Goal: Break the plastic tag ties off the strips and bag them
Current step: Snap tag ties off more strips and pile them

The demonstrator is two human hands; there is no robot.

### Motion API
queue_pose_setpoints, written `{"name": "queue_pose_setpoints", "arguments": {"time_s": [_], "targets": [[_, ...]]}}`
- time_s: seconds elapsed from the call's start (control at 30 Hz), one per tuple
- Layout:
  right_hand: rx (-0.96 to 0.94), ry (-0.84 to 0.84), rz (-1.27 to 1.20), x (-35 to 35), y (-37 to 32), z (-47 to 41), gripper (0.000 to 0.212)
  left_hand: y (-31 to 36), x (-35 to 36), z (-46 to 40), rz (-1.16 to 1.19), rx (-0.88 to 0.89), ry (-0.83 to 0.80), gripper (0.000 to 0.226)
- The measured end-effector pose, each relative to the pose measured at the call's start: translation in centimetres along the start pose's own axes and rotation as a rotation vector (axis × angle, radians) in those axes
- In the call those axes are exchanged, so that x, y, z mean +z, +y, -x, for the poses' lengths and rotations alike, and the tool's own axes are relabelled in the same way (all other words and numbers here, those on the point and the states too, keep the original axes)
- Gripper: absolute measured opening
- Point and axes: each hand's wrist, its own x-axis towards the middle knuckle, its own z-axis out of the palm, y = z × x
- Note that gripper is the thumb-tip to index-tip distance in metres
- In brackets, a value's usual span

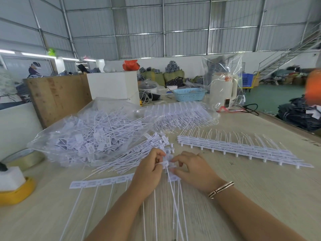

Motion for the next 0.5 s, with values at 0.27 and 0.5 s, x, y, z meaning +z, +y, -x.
{"name": "queue_pose_setpoints", "arguments": {"time_s": [0.27,0.5], "targets": [[-0.165,0.013,-0.038,0.4,-1.9,0.2,0.029,-0.7,0.4,0.0,-0.04,0.008,-0.041,0.046],[-0.092,0.039,-0.011,0.8,-1.8,0.0,0.021,0.0,0.3,0.1,-0.17,0.088,-0.119,0.032]]}}
